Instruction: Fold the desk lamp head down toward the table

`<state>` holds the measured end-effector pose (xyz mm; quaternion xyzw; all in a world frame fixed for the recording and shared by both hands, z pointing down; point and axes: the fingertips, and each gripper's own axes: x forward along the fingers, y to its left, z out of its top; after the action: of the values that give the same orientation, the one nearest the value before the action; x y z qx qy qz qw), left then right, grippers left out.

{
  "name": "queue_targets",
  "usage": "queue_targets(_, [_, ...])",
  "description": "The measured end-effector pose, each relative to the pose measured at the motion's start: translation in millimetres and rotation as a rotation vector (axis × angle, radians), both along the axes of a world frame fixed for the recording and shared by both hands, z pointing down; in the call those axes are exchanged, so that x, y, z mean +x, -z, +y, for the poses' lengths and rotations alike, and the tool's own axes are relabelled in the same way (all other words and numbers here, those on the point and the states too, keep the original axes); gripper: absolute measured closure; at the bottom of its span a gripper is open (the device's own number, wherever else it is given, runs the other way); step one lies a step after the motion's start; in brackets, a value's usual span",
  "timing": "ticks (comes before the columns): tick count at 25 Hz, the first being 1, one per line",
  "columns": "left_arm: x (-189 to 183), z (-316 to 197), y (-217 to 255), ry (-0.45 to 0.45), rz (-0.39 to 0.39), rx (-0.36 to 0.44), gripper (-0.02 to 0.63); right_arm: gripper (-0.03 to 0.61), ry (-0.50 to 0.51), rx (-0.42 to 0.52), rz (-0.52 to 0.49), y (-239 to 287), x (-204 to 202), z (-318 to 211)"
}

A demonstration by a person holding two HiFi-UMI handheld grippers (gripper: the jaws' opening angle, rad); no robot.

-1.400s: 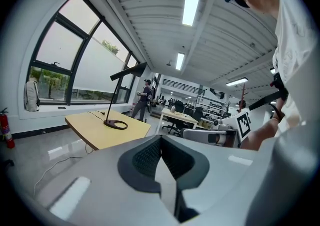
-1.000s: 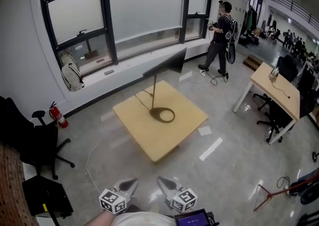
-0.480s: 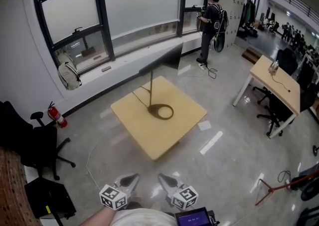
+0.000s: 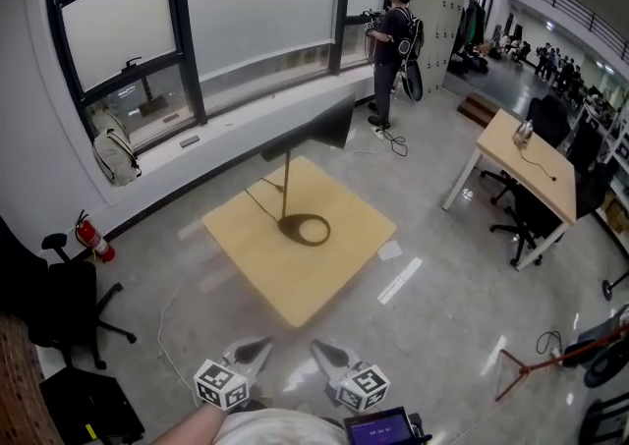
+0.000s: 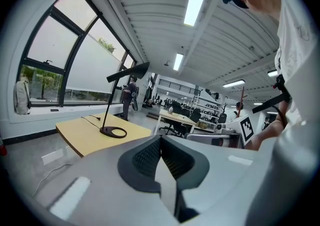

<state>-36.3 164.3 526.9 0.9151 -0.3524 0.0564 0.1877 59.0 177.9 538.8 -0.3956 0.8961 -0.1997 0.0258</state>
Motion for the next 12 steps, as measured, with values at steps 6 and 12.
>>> queue_targets(6, [-13,-33,-3,-0.009,0.024,-0.004,0.612,0.564,-0.019,-0.005,0.027,1,-11,-27])
queue_targets(12, [-30,-66,-2,-0.021,0.052,-0.002,0.612,0.564,-0.043,-0.008,0.052,6,-26,-56])
